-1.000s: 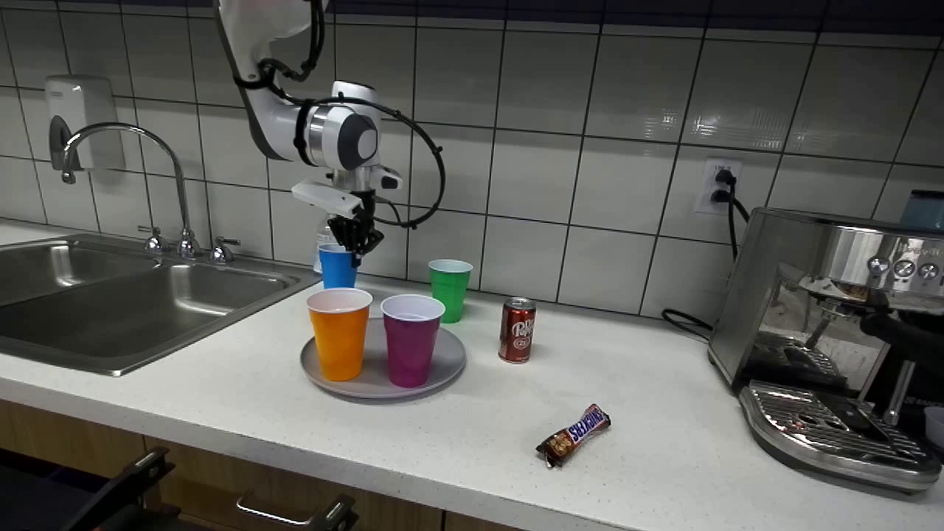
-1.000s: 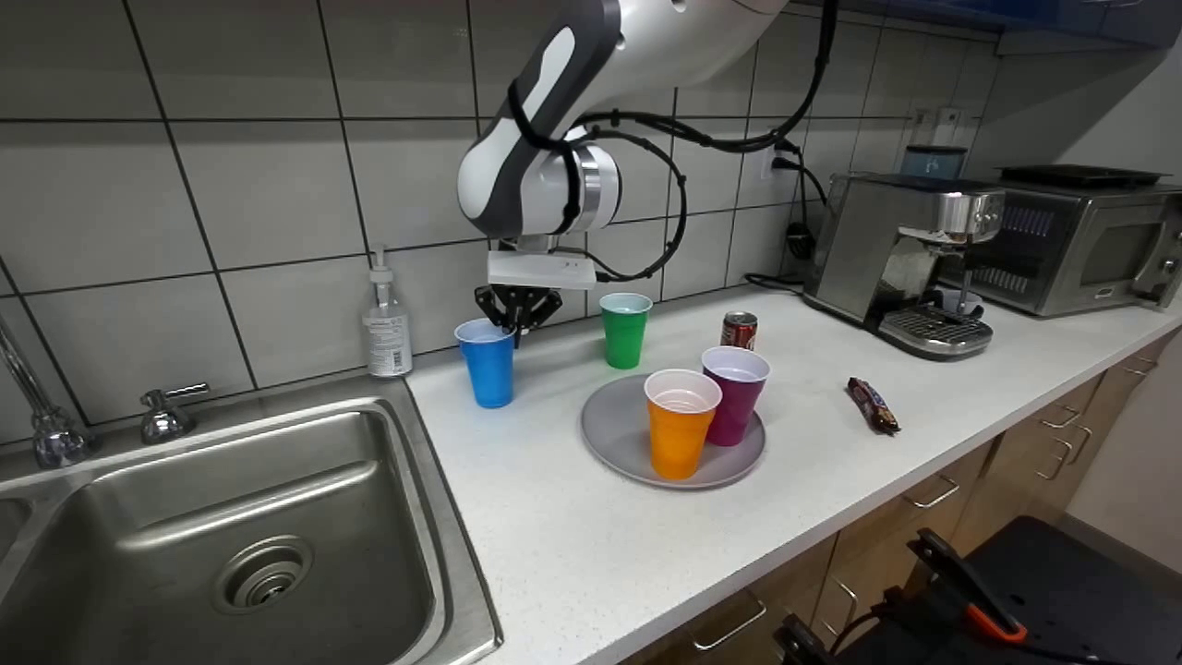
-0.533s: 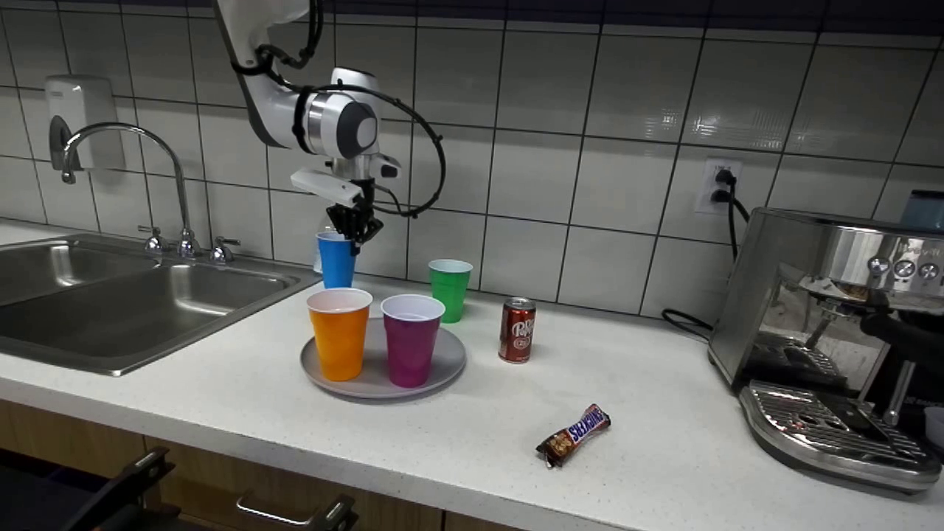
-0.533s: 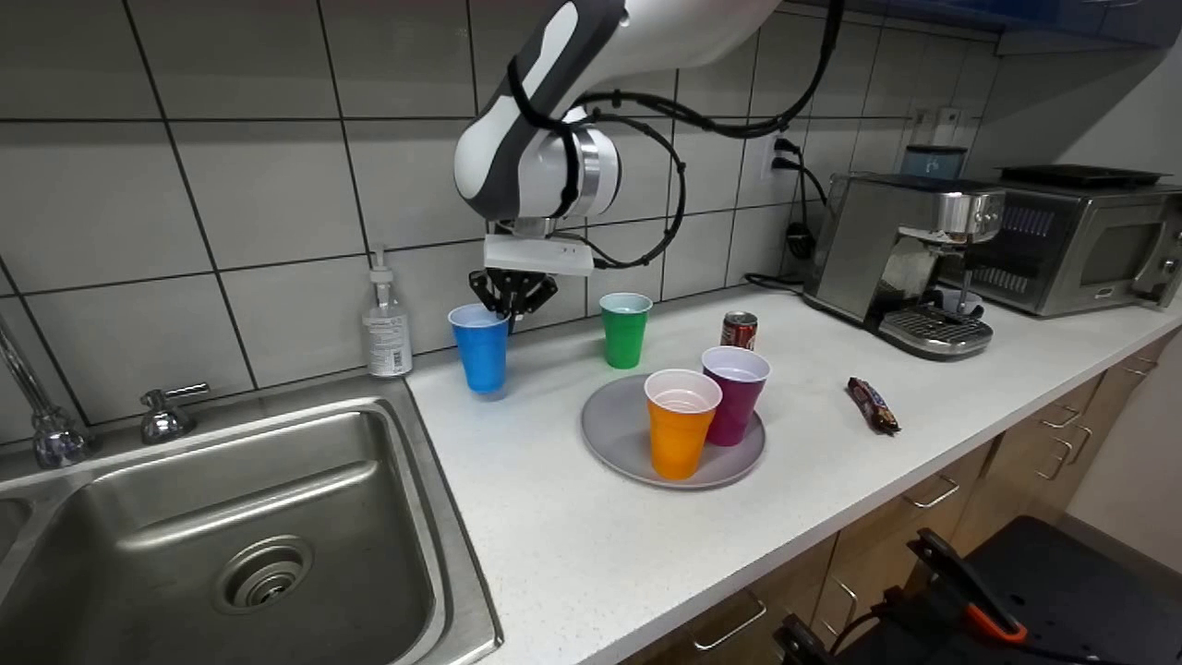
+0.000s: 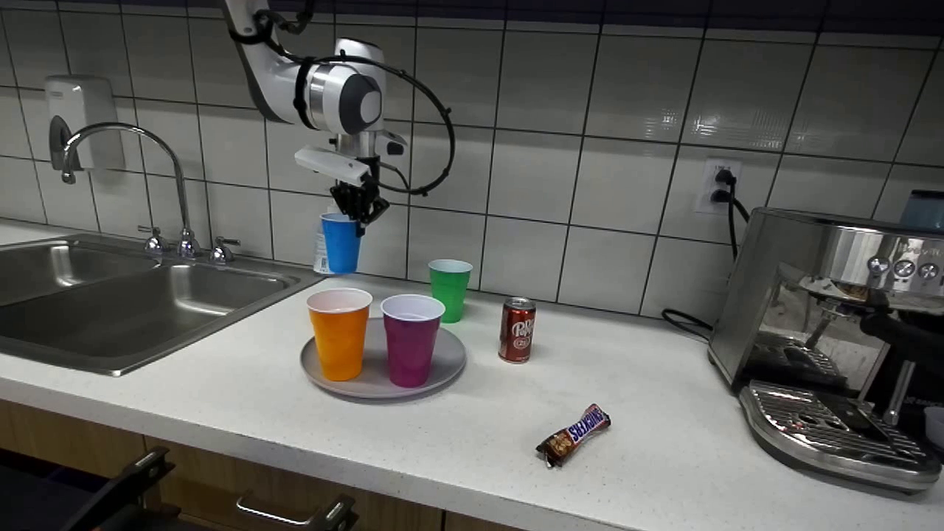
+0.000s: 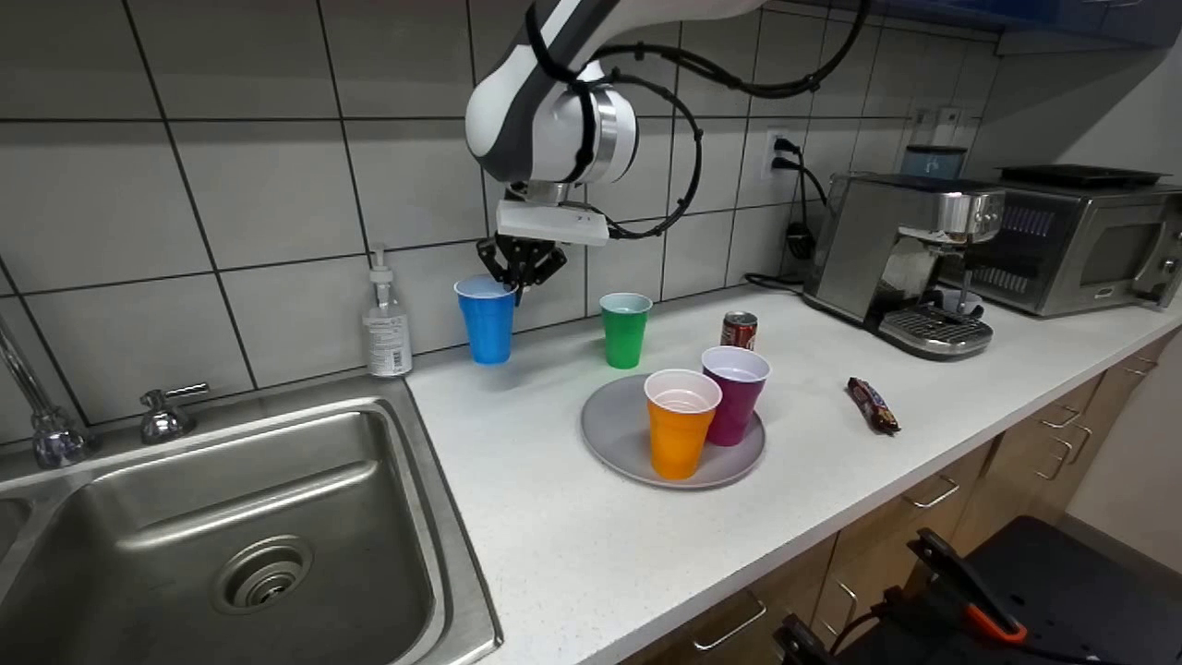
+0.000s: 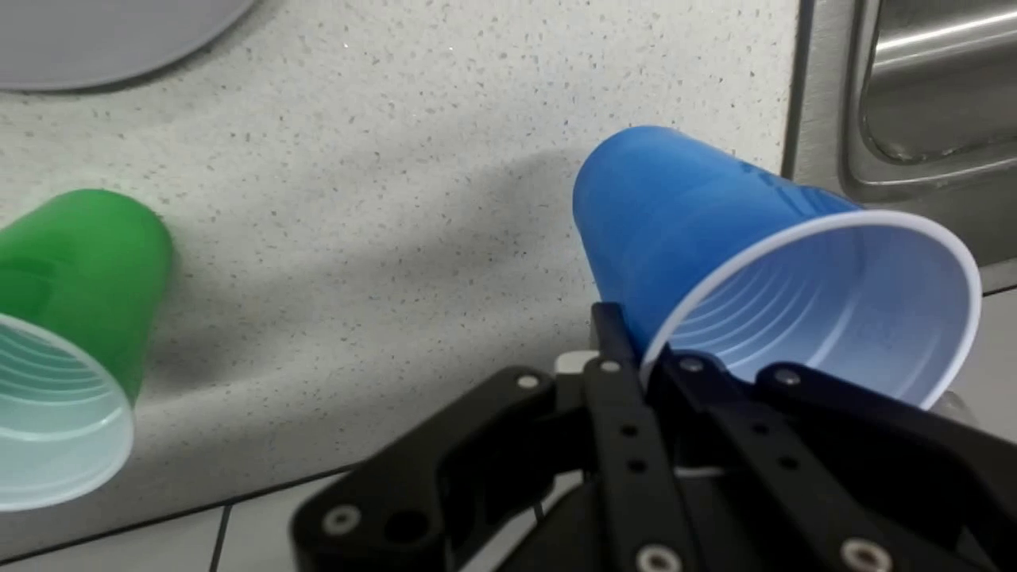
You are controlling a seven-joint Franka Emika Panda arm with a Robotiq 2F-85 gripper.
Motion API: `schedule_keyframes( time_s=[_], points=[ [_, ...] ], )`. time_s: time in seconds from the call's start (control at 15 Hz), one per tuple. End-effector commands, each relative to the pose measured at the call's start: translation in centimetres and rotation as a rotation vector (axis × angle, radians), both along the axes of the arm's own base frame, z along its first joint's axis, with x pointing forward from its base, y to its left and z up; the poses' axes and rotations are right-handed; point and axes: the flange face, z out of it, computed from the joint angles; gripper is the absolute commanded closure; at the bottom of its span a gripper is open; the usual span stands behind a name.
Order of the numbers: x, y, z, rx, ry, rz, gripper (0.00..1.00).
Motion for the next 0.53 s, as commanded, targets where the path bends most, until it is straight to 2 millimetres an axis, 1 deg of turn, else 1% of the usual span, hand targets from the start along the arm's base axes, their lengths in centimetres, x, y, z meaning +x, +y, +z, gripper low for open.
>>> schedule_keyframes(
  time_s=[0.0,0.47],
  points=[
    [-1.9,-0.8,1.4,0.002,0.006,0.019,0.99],
    [-4.5,-2.1,2.5,-0.020,0.014,0.004,0.99]
  ],
)
